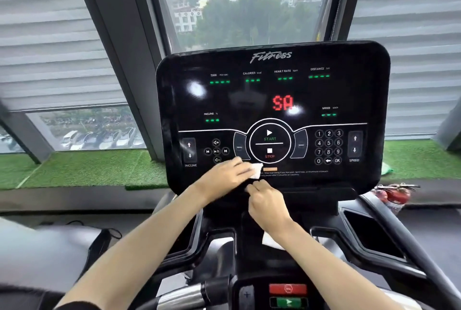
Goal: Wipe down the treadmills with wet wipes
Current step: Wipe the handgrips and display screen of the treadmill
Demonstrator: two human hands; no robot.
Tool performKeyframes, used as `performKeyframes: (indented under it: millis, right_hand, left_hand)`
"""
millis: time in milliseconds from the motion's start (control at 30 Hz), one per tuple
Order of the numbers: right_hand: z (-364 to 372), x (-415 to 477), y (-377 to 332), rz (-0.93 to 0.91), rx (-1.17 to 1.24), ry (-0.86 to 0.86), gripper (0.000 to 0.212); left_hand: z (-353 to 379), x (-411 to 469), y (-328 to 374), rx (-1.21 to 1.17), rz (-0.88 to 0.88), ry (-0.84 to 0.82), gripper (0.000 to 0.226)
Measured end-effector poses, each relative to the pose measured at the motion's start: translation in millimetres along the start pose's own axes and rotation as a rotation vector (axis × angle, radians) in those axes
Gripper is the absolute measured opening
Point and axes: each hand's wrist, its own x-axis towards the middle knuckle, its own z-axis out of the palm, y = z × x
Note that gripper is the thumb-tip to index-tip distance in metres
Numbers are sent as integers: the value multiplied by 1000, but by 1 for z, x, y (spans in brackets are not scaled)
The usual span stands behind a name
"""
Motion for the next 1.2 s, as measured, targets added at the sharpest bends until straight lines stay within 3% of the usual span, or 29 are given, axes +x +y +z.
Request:
performKeyframes:
  millis: [67,100,200,267,333,433,500,567,667,733,800,867,933,1033,1133,1200]
  right_hand:
    - [2,-4,3,-24,6,3,33]
    - [3,-7,5,-39,9,7,34]
    - [7,-12,7,-73,4,7,29]
    - [7,-10,6,-67,-2,5,24]
    - [6,-8,5,-60,-3,4,22]
    - [3,-6,7,-70,-4,-17,20]
    - [2,-6,7,-60,10,-20,22]
    - [2,-6,6,-53,30,-14,31]
    - [1,-6,5,-40,36,-21,33]
    - [-1,-6,4,-38,35,-32,33]
    - [0,-6,5,-39,39,-34,33]
    - [0,-6,6,-43,40,-33,32]
    - [0,-6,7,-50,35,-33,30]
    - [-1,-6,8,-63,59,-35,23]
    - [-1,-8,8,-71,56,-28,33]
    - [0,-8,8,-68,54,-22,34]
  left_hand:
    - [-10,-9,-12,68,33,-75,30]
    - [-17,-13,-19,24,-91,-50,28]
    - [-35,-16,-43,-45,-727,307,27]
    - [-28,-9,-40,-55,-866,503,38]
    - [-15,0,-17,-80,-739,428,37]
    - [-3,-13,8,-41,-337,88,35]
    - [-11,-37,2,56,-191,-75,35]
    - [-24,-56,-11,64,-329,1,36]
    - [-34,-71,-26,-51,-871,313,34]
    - [-29,-59,-17,-93,-1058,389,38]
    - [-16,-43,5,-141,-953,291,41]
    - [-5,-35,26,-201,-704,60,43]
    - [-5,-39,23,-159,-505,-67,50]
    - [-22,-59,-8,-105,-569,-51,47]
    - [-35,-87,-23,-61,-721,34,40]
    - [-32,-88,-13,-107,-681,-22,34]
